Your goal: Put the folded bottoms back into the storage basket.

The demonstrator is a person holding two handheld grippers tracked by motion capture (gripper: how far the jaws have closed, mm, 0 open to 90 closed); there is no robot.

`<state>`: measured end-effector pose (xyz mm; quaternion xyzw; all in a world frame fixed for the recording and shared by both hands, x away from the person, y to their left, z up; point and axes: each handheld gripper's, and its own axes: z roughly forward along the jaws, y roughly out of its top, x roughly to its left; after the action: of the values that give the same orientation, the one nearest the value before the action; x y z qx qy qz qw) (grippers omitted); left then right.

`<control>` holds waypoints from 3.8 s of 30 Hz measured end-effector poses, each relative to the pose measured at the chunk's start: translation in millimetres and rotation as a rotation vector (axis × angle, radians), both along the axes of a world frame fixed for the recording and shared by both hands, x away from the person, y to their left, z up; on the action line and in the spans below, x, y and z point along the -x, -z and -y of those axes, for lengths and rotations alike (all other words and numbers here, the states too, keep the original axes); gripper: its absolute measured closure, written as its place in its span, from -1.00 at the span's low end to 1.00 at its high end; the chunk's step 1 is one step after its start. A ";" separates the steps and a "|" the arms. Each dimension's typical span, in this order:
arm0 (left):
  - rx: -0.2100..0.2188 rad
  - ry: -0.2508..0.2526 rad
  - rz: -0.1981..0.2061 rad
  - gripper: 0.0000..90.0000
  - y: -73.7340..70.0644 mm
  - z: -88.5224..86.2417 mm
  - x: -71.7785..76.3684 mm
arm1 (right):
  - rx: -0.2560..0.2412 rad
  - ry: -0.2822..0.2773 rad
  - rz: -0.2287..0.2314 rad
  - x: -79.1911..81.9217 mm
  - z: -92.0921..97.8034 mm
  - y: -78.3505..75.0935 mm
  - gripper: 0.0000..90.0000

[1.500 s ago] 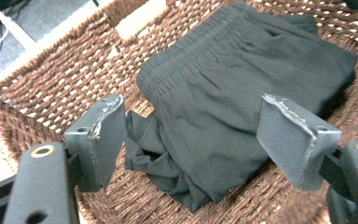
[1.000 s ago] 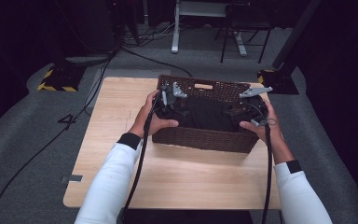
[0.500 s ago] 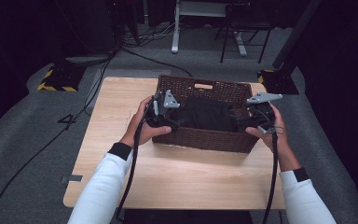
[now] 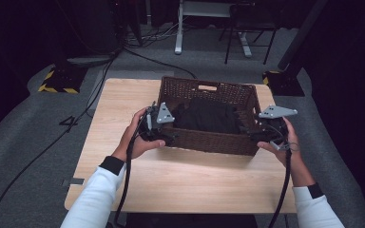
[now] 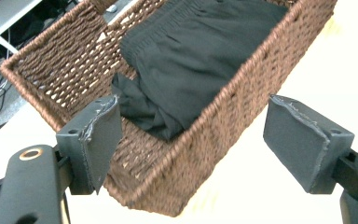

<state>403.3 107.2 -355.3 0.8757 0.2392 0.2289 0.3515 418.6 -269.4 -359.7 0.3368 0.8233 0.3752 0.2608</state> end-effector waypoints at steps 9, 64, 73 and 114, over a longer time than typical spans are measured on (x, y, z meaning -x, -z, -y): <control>0.000 0.000 0.004 -0.56 10.8 -14.3 18.9 | 0.012 0.005 0.012 19.2 12.2 10.3 -0.41; -0.113 -0.183 -0.079 -0.60 122.8 -104.5 76.7 | 0.027 0.116 -0.121 85.1 89.1 117.5 -0.46; -0.031 -0.209 -0.128 -0.62 133.6 -120.3 78.7 | 0.012 0.131 -0.152 87.3 105.2 133.9 -0.47; 0.116 -0.256 -0.233 -0.67 149.8 -146.7 79.0 | -0.083 0.183 -0.183 97.3 123.4 144.7 -0.57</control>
<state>324.3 253.9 -505.1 0.8371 0.4003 0.1547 0.3392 321.4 -392.7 -504.4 0.4538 0.7932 0.3514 0.2037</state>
